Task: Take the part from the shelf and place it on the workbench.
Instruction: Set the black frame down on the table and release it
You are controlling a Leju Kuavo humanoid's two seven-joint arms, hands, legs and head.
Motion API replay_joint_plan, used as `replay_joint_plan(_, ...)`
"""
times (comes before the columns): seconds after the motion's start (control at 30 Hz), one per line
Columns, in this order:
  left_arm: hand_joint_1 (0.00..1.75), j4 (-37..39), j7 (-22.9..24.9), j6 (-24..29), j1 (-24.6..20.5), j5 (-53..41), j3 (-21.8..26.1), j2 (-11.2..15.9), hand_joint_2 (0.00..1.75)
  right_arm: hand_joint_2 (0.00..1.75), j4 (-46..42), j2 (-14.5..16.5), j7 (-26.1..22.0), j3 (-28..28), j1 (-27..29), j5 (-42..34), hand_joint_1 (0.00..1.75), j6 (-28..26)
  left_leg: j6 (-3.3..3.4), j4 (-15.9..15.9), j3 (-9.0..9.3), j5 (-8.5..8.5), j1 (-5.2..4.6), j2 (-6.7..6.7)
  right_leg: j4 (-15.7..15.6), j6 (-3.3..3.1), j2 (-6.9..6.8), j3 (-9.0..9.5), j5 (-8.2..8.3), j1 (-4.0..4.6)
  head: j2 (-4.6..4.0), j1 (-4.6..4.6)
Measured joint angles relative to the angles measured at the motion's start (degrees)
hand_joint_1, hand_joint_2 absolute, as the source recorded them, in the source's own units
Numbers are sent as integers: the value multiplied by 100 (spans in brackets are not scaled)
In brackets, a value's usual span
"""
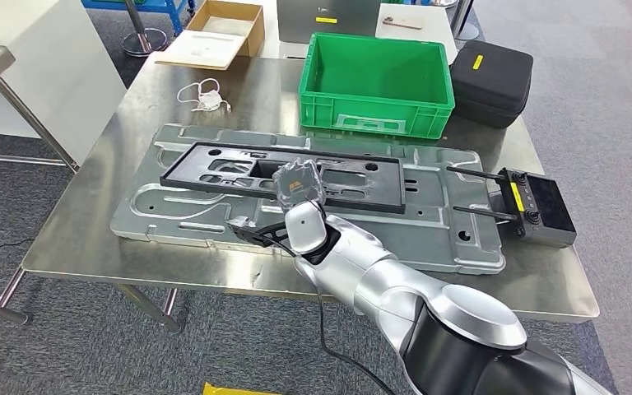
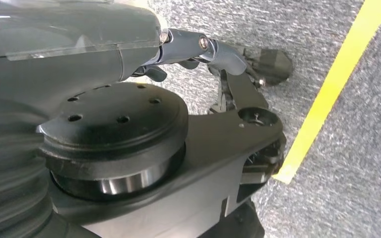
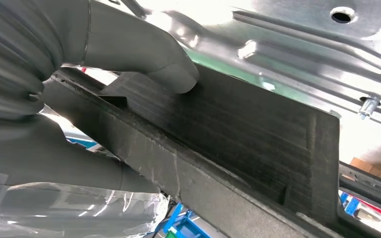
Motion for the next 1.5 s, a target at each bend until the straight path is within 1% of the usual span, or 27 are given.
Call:
replay_joint_plan(0.5,0,0,152,62,-7,100,135,5,175,175,-109,0,-23,15,0,-63,175,39,-1,-1,2,0,0,0,0,0,0,0,0,0,0,0)
replay_joint_plan(0.63,0,0,235,26,-8,79,144,5,175,0,-109,0,-40,30,-1,-95,0,33,-1,-1,2,0,0,0,0,0,0,1,0,0,0,0)
replay_joint_plan(0.83,0,0,290,10,-11,0,148,8,175,0,-111,0,-40,58,-23,-117,0,33,-1,-2,6,0,0,0,0,0,0,4,0,0,0,1)
replay_joint_plan(0.97,0,0,226,45,-13,41,162,9,0,0,-111,0,-39,87,-38,-130,0,30,-1,-2,7,1,0,0,0,0,1,6,0,0,0,0)
replay_joint_plan(1.1,0,0,133,62,-17,76,235,13,0,0,-111,0,-39,96,-57,-175,0,16,-1,-2,9,1,0,0,0,0,0,8,0,0,0,-1)
replay_joint_plan(1.5,0,0,120,97,-16,17,246,14,0,0,-66,0,-52,96,-64,-195,0,-52,-1,-2,10,1,0,0,0,0,1,8,0,0,0,-1)
